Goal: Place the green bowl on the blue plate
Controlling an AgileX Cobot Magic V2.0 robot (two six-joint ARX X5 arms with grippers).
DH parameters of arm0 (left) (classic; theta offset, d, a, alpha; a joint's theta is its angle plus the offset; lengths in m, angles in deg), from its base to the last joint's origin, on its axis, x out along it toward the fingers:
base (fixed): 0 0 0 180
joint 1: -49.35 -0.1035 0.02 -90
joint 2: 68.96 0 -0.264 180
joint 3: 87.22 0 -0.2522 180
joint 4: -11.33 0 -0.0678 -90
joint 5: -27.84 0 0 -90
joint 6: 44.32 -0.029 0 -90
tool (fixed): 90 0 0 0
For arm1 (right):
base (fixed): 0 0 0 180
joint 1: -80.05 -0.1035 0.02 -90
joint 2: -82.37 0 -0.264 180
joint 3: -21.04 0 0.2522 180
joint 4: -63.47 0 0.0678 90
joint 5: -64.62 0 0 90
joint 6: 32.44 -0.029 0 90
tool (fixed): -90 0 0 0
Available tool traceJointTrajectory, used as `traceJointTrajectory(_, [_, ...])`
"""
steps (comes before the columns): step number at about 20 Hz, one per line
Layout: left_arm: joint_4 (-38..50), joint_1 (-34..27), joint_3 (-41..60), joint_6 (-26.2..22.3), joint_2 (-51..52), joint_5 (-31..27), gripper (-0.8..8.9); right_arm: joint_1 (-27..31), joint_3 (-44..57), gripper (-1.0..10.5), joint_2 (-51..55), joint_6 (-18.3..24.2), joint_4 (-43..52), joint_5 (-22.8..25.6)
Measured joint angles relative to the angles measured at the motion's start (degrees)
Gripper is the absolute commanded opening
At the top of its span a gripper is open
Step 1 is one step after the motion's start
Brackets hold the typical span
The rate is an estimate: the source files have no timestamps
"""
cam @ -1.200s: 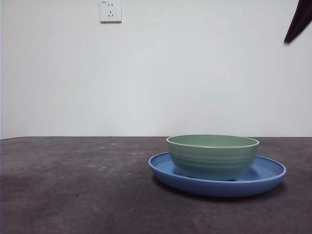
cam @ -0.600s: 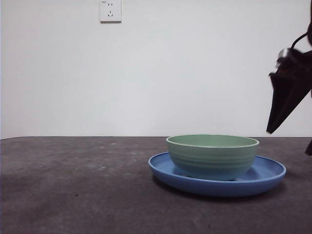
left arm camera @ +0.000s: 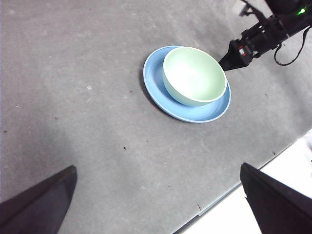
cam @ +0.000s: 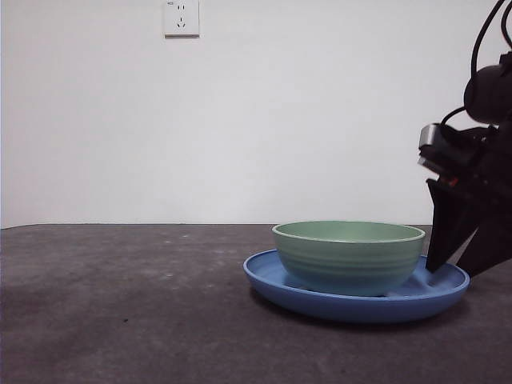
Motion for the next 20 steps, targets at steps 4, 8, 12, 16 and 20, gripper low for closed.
traceJointTrajectory(4, [0.0, 0.0, 0.0, 0.0, 0.0, 0.0, 6.26, -0.3, -0.1, 0.9, -2.1, -0.1, 0.5, -0.2])
traceJointTrajectory(8, [0.0, 0.0, 0.0, 0.0, 0.0, 0.0, 6.26, -0.3, -0.2, 0.4, -2.6, -0.3, 1.2, 0.0])
traceJointTrajectory(12, [0.0, 0.0, 0.0, 0.0, 0.0, 0.0, 6.26, -0.3, -0.3, 0.1, -2.6, -2.4, 1.7, -0.3])
traceJointTrajectory(16, [0.0, 0.0, 0.0, 0.0, 0.0, 0.0, 6.26, -0.4, -2.1, 0.1, -2.5, -4.0, 0.7, 0.1])
traceJointTrajectory(20, [0.0, 0.0, 0.0, 0.0, 0.0, 0.0, 6.26, -0.9, -4.6, 0.1, -1.4, -5.5, -1.7, 0.3])
